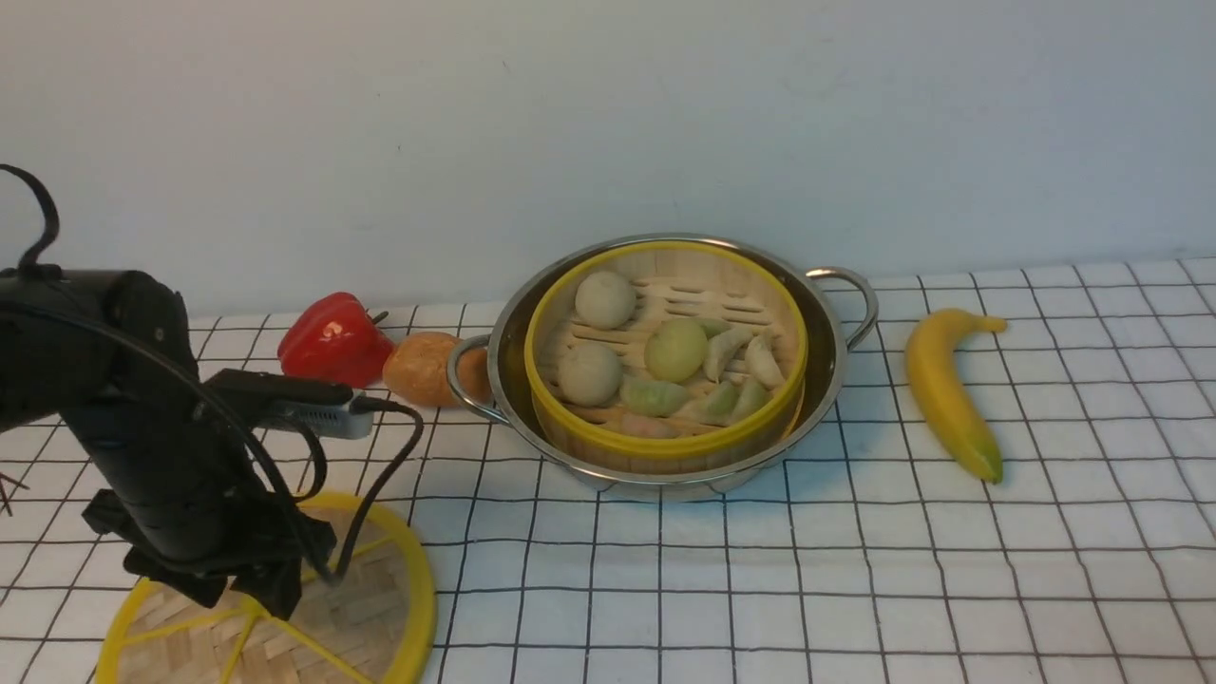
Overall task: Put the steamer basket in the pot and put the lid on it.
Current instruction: Use the left arm to lift the lid of the steamer, then use the left arm to place the steamer lid on the steamer
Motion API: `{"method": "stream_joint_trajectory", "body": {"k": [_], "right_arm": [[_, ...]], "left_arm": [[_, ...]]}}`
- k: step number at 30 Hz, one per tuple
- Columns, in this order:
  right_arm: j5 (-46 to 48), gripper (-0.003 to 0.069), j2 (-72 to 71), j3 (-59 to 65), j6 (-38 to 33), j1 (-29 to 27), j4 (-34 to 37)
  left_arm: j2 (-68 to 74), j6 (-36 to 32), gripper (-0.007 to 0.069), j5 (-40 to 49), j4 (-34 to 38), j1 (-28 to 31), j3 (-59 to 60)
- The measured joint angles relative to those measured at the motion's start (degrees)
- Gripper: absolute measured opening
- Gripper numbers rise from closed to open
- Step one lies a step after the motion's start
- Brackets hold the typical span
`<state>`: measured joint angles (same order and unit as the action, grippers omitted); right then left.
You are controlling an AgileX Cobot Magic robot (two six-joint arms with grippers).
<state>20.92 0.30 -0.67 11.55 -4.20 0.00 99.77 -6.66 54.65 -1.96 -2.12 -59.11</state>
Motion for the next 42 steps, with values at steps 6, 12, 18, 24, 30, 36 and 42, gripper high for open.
{"method": "stream_joint_trajectory", "body": {"k": [6,12,18,24,30,36,42], "right_arm": [[0.00,0.0240,0.00,0.00,0.00,0.00,0.00],[0.00,0.0241,0.00,0.00,0.00,0.00,0.00],[0.00,0.0240,0.00,0.00,0.00,0.00,0.00],[0.00,0.0240,0.00,0.00,0.00,0.00,0.00],[0.00,0.0240,0.00,0.00,0.00,0.00,0.00],[0.00,0.0240,0.00,0.00,0.00,0.00,0.00],[0.00,0.0240,0.00,0.00,0.00,0.00,0.00]], "left_arm": [[2.10,1.25,0.0190,-0.49,-0.91,0.00,-0.25],[1.78,2.11,0.0117,2.93,-2.07,0.00,-4.27],[-0.90,-2.97,0.0117,14.32,3.77,0.00,-18.27],[-2.68,-9.25,0.0117,14.71,12.70,-1.25,-35.06],[4.68,-13.12,0.0117,14.83,13.95,-8.69,-49.84],[15.58,-16.24,0.0117,14.78,11.02,-17.46,-60.22],[21.32,-17.35,0.0117,15.54,7.62,-20.81,-61.63]]}}
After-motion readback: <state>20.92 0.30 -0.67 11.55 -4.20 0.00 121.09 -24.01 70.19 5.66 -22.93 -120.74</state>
